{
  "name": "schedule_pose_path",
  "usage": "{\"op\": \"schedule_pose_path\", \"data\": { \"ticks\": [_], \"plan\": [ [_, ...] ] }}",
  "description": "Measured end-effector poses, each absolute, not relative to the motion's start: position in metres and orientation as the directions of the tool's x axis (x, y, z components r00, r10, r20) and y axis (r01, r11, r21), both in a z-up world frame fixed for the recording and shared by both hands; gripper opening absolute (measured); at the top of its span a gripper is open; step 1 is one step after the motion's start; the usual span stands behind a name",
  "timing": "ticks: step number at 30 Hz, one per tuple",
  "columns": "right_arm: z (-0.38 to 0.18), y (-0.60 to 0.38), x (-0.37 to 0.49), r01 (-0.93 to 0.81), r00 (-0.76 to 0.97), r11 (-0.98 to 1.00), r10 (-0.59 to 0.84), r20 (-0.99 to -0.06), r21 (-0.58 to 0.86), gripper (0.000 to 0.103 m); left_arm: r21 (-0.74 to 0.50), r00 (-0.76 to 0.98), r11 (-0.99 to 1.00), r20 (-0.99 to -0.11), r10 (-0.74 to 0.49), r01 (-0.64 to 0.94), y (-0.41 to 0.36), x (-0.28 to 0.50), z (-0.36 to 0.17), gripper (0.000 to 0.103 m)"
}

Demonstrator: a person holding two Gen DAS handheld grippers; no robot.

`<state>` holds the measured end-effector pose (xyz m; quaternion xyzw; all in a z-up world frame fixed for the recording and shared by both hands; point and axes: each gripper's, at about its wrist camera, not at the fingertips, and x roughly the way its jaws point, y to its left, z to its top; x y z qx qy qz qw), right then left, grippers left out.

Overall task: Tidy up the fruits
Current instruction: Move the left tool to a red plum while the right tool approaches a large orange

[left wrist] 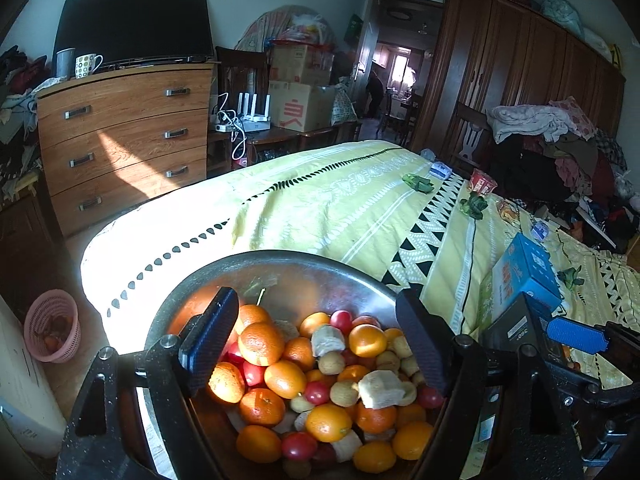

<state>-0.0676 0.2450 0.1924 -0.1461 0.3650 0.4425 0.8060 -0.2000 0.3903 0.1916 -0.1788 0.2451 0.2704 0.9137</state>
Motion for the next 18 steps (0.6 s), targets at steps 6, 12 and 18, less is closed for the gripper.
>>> {"op": "schedule_pose_path", "data": {
  "ticks": [6, 12, 18],
  "plan": [
    [0.203, 0.201, -0.07, -0.792, 0.401, 0.606, 0.603, -0.689, 0.07, 0.076, -0.19, 0.778, 0.835, -0.512, 0.365, -0.516, 0.348, -0.189, 0.215, 0.082],
    [0.182, 0.108, -0.072, -0.698, 0.515, 0.715, 0.546, -0.661, 0.047, 0.076, -0.199, 0.856, 0.914, -0.463, 0.231, -0.354, 0.283, -0.169, 0.24, 0.082],
    [0.133, 0.001, -0.051, -0.528, 0.537, 0.845, 0.411, -0.737, 0.086, 0.074, -0.185, 0.9, 0.976, -0.434, 0.027, -0.118, 0.183, -0.125, 0.253, 0.082]
  ]
}}
